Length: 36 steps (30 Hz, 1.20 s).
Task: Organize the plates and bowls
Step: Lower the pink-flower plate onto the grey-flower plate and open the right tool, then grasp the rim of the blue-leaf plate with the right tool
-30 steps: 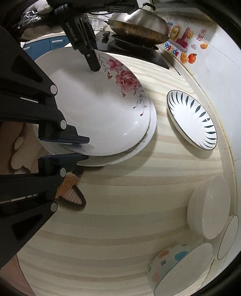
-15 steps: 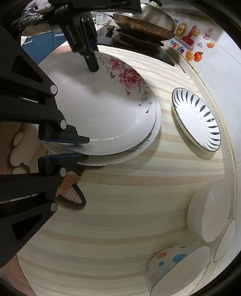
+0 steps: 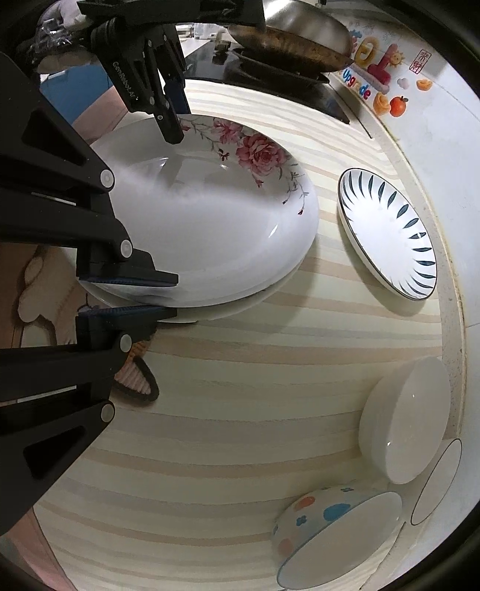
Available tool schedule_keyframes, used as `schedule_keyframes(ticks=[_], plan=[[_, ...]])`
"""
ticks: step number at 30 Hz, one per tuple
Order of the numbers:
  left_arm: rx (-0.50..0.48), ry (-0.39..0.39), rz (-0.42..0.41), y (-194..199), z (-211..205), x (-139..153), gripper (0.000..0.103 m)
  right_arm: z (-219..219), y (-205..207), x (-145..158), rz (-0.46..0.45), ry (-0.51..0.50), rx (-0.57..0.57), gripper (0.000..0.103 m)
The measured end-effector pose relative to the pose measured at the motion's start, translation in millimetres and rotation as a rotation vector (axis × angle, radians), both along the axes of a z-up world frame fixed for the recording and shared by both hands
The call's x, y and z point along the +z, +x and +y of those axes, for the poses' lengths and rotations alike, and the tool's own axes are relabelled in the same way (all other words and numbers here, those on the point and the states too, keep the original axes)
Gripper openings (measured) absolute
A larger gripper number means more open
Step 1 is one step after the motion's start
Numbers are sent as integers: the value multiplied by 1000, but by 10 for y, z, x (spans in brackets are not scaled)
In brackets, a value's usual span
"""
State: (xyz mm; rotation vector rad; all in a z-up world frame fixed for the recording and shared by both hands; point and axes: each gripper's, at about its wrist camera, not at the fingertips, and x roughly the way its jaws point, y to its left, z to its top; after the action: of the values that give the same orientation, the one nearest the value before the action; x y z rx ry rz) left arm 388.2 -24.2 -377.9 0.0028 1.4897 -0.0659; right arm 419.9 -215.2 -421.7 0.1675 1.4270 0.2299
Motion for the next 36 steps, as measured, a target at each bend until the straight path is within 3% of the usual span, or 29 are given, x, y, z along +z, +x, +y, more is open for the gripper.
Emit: schedule_keyframes(ticks=[7,13,18,19,24,28,36], plan=[[5,5,-15,18,82,126,31,13,35,35,26,-66,11,13],[39,-29,-81,146,213,543,32,-161,167,295,20,-3,-48,13],[81,-46,-165,738,344,784,33,-166,690,626,-62,96,-71,39],[92,-56,-166,902,389,795,33,-131,850,662,-81,96,-65,40],[149,-117,-125,1652,474,578,33,57,1629,599,-103,83,-51,40],[172,-150,-75,2007,508,336,33,182,2185,341,-54,87,-40,40],[162,-182,31,2403,488,-93,33,249,2601,-84,33,14,-24,40]])
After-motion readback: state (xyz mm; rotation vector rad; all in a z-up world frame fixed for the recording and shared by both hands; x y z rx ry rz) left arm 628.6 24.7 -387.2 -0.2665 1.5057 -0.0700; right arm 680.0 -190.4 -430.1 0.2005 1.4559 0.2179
